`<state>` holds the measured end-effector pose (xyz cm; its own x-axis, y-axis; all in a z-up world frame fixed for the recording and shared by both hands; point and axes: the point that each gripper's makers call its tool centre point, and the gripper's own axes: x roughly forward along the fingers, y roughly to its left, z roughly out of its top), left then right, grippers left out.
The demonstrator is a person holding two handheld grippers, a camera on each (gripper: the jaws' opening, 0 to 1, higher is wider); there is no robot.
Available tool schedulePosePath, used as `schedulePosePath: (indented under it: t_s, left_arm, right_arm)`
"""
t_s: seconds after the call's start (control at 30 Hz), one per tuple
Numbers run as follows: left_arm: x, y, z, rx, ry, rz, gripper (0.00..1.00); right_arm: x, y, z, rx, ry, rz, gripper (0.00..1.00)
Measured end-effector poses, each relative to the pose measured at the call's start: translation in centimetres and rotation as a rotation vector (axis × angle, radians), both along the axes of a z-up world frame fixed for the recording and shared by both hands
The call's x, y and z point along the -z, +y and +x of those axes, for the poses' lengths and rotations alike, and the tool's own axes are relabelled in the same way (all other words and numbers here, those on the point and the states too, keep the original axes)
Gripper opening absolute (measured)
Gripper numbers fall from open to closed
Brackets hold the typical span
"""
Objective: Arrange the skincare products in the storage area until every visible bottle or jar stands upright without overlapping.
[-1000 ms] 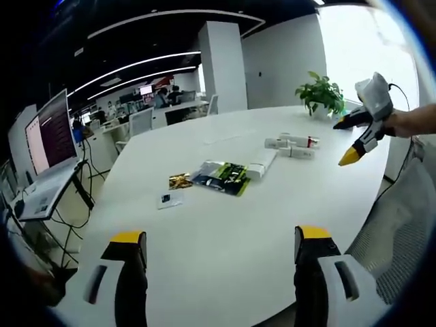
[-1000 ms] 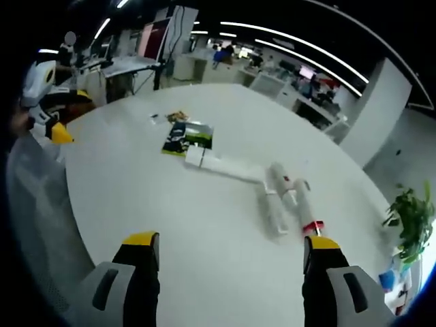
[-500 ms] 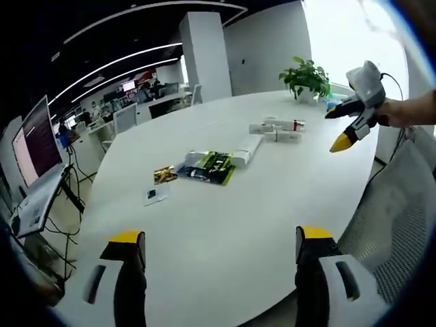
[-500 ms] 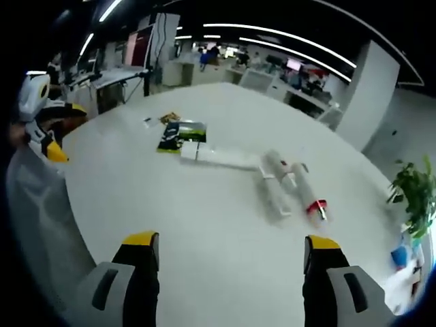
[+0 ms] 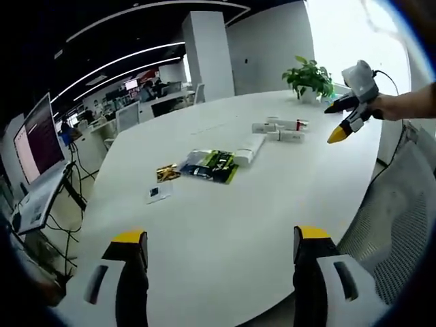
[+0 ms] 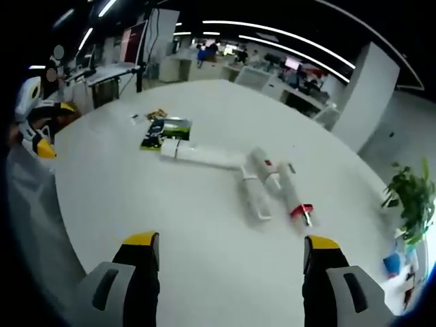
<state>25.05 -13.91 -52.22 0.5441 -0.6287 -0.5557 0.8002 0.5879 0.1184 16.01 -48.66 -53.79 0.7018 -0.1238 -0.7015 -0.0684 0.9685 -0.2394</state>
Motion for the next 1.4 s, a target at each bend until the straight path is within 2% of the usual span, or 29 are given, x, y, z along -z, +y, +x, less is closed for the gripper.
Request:
schedulePosePath:
  t_s: [0.27,0.4,0.47,0.7,0.8,1.0,1.4]
  left_arm:
    - [0.3,0.3,0.2,-0.012,0.009,0.000,0.81]
    - [0.4,0.1,0.0,-0.001,0.015,0.011,0.81]
    - [0.6,-0.2,-0.3,0.031,0.012,0.040,0.82]
    - [1.5,-0.3,-0.7,0.049,0.055,0.067,0.81]
    - [1.6,-0.3,-0.9,0.063,0.044,0.083,0.80]
    - [1.0,-0.4,-0.9,0.038,0.034,0.063,0.78]
    - [1.2,0.2,-0.4,0.017,0.045,0.060,0.77]
  right_arm:
    - [0.9,-2.3,0.5,0.025,0.021,0.003,0.91]
    - [1.1,-2.3,1.0,0.022,0.020,0.009,0.91]
    - [1.1,-2.1,1.1,0.021,0.017,0.014,0.91]
    - [1.4,-2.1,0.9,0.026,0.003,0.033,0.91]
    - [1.7,-2.4,0.9,0.029,0.012,0.034,0.90]
    - [2.1,-5.0,1.4,0.053,0.027,0.028,0.90]
    - [2.3,-8.7,3.3,0.081,0.027,0.026,0.90]
